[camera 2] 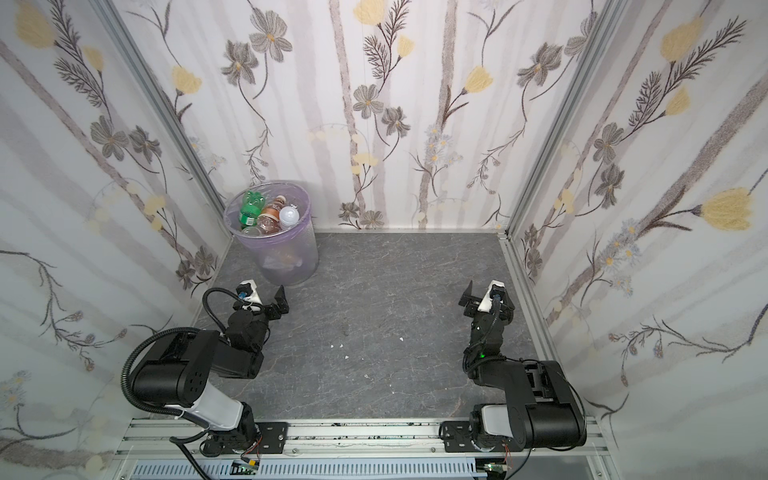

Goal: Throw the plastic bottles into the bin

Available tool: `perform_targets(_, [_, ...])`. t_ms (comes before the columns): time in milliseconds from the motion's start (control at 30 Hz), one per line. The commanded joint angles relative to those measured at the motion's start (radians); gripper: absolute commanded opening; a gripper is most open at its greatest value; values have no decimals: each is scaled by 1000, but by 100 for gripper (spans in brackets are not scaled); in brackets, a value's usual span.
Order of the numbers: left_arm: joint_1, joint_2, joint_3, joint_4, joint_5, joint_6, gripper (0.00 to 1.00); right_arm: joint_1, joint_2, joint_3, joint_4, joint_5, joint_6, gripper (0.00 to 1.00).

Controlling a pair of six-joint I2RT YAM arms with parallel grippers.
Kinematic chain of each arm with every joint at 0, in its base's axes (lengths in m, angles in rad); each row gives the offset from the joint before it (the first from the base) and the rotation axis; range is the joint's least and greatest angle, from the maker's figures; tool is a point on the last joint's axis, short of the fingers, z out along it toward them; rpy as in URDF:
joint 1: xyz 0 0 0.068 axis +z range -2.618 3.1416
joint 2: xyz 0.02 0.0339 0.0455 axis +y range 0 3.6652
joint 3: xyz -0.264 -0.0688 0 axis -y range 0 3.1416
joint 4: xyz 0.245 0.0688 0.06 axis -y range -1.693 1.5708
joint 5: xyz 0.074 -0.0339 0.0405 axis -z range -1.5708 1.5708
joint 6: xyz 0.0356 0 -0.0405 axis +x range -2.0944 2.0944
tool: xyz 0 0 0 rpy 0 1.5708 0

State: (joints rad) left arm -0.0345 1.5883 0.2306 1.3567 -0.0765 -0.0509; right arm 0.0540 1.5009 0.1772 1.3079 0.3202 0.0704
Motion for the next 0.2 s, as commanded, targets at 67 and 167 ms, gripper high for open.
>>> perform_targets(67, [5, -3, 12, -22, 25, 11, 100, 0, 3, 2, 37, -13, 5, 100])
perform_targets(167, [5, -2, 9, -22, 24, 12, 100, 0, 3, 1, 37, -13, 4, 100])
